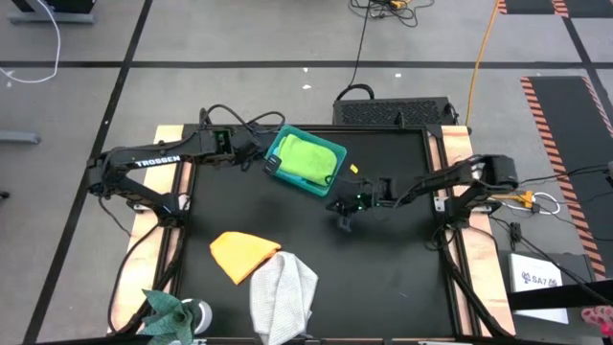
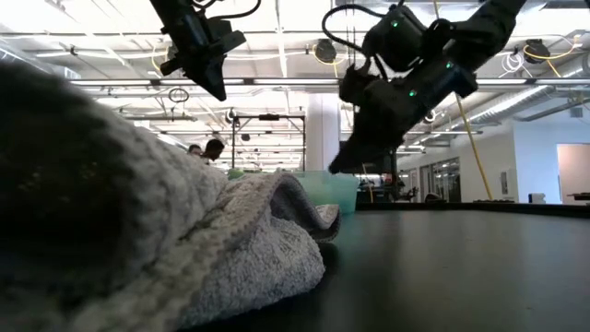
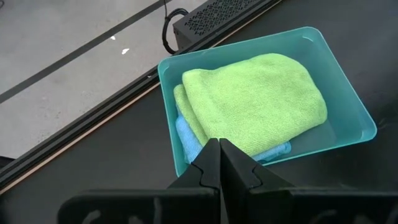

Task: Fold microfiber towels
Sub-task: Move the bin to the top center of the table, then fold the gray towel

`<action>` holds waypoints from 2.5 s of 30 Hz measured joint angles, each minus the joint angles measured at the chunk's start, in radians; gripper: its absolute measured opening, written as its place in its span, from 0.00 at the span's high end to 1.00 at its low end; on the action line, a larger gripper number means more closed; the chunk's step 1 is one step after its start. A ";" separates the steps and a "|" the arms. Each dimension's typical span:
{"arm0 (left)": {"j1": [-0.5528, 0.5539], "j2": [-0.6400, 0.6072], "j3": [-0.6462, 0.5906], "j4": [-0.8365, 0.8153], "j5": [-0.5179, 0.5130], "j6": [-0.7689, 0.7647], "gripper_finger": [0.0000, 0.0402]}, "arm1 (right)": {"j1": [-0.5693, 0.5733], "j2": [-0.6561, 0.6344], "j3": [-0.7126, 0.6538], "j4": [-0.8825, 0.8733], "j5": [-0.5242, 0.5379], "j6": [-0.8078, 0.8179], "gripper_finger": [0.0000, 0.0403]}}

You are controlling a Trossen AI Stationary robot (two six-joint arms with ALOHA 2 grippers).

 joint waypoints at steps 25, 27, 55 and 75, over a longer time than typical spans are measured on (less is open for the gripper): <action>0.000 0.000 0.000 -0.005 0.001 -0.016 1.00 | -0.178 0.195 0.001 0.251 0.100 -0.095 1.00; 0.000 0.000 0.000 -0.006 0.001 -0.016 1.00 | -0.198 0.194 0.001 0.251 0.099 -0.095 1.00; -0.267 0.141 -0.001 -0.123 0.128 -0.446 1.00 | -0.262 -0.361 0.001 -0.158 -0.005 -0.182 1.00; -0.291 0.377 -0.001 -0.002 0.471 -0.415 0.95 | -0.261 -0.362 0.000 -0.246 -0.009 -0.320 1.00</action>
